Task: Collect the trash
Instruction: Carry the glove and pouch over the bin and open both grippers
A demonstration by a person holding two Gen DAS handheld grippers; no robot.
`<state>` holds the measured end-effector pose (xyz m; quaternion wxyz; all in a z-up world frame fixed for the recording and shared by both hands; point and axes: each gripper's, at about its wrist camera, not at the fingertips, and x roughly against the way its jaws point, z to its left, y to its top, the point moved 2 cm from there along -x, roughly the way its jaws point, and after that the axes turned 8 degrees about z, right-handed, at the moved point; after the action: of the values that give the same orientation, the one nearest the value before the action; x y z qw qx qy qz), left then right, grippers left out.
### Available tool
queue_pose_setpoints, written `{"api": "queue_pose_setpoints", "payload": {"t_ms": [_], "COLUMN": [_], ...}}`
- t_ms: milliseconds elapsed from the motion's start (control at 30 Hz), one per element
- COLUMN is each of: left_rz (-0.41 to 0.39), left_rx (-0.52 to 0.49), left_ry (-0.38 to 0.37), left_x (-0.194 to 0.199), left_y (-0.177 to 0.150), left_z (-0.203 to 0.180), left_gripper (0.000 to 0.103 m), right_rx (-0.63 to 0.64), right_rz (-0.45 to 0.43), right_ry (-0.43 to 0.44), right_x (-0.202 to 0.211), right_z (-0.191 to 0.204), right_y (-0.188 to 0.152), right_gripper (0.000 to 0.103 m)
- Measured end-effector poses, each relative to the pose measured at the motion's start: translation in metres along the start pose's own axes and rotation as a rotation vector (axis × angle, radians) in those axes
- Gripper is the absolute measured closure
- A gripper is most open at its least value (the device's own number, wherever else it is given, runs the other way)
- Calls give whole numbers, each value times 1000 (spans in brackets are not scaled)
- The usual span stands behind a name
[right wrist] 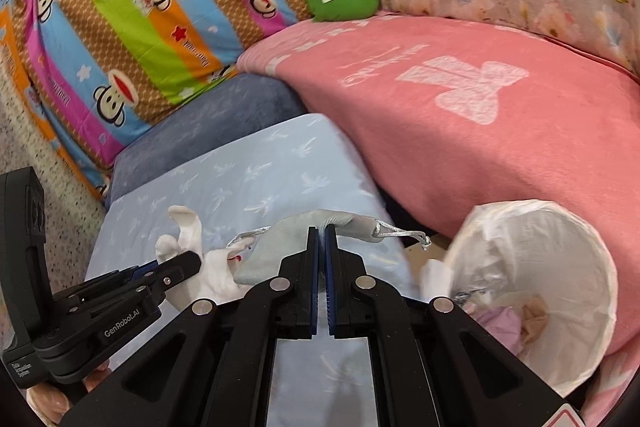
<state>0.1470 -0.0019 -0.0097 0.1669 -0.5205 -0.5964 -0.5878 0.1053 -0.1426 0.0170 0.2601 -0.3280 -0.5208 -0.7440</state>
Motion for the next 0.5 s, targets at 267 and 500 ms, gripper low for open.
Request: {"api": "queue_pose_setpoints", "payload": {"t_ms": [267,500], "left_rz": [-2,13], "left_rx": [-107,-183], "left_ry": [-24,-43], "left_x": [-5,-14], "left_y": [4,1], "left_z": [-58,-98], "left_gripper": [90,90], "right_rx": [-96,-166], "right_rz": [-54,-82], "right_ry": [-45,-83], "right_x": [34,55], "right_z": [-64,-116], "right_y": [-4,-12], "right_gripper": [100,100]}}
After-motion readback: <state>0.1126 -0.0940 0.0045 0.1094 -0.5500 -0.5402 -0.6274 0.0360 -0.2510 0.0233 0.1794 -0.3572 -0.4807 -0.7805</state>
